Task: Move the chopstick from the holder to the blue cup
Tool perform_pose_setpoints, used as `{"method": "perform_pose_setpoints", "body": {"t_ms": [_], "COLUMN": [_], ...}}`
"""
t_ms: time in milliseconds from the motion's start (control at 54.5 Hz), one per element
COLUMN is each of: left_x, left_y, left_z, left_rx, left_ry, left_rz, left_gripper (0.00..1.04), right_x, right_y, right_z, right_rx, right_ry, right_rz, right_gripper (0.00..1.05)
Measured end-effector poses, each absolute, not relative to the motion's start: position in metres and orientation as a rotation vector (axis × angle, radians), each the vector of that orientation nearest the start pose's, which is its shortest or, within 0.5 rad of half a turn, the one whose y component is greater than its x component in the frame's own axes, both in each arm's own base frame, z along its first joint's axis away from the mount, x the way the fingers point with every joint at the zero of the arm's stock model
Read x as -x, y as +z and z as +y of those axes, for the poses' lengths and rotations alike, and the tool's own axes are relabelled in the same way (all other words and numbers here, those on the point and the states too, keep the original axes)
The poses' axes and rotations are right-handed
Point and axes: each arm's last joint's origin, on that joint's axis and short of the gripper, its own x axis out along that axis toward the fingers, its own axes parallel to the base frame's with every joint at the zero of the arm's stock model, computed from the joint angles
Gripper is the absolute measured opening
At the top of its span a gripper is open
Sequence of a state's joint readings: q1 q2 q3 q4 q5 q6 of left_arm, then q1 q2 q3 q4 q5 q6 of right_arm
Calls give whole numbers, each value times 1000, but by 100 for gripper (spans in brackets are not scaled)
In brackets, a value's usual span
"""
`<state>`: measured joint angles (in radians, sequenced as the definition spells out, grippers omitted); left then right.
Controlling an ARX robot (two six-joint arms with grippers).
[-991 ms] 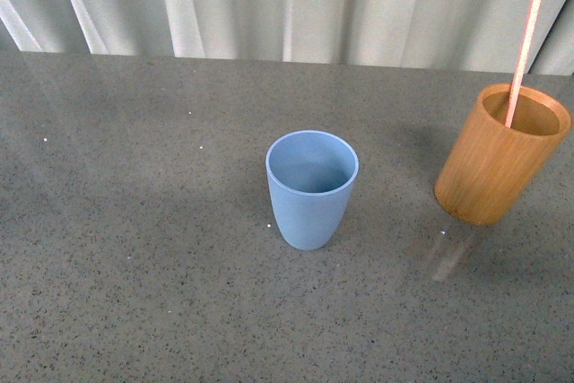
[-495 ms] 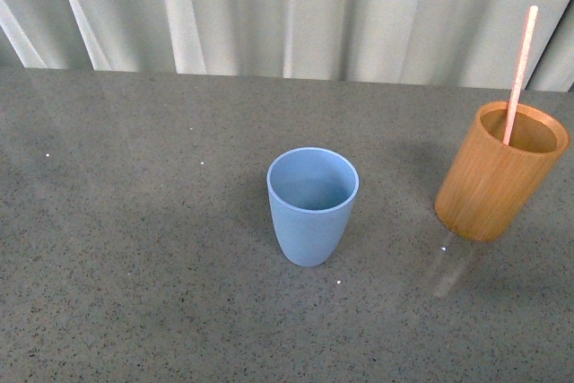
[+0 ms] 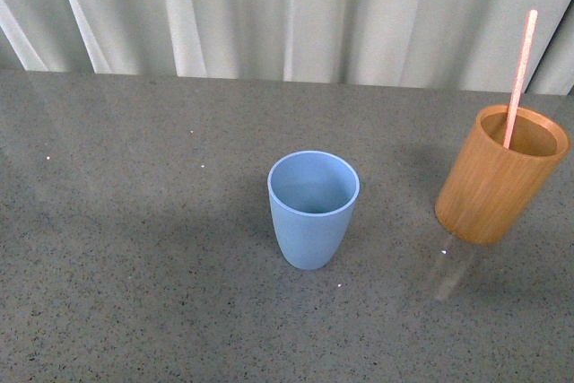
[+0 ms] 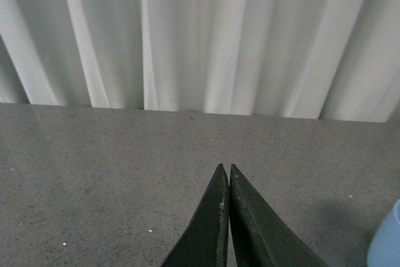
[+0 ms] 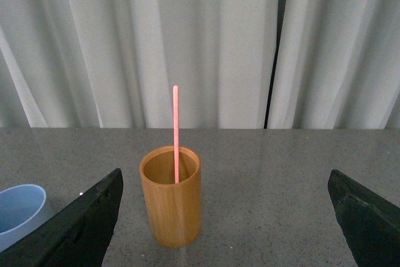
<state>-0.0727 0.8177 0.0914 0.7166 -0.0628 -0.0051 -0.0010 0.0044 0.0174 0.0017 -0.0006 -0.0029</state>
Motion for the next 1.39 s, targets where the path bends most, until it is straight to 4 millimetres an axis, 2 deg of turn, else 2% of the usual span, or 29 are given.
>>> {"method": "perform_pose_setpoints", "body": {"t_ms": [110, 312, 917, 1394], "left_x": [-152, -142, -120, -110], "left_y": [175, 167, 173, 173], "left_z": [-2, 0, 0, 0], "left_rx": [5, 5, 5, 5], "left_ry": [-6, 0, 0, 0], "left_rz": [11, -1, -21, -23], "left_gripper": [4, 4, 4, 4], "right_x": [-97, -97, -97, -97], "right_y": [169, 169, 169, 169], "right_z": [0, 0, 0, 0], "right_rx": [2, 2, 2, 2], "right_ry": [0, 0, 0, 0], "right_rz": [-15, -15, -15, -15], "right_gripper": [95, 95, 95, 95]}}
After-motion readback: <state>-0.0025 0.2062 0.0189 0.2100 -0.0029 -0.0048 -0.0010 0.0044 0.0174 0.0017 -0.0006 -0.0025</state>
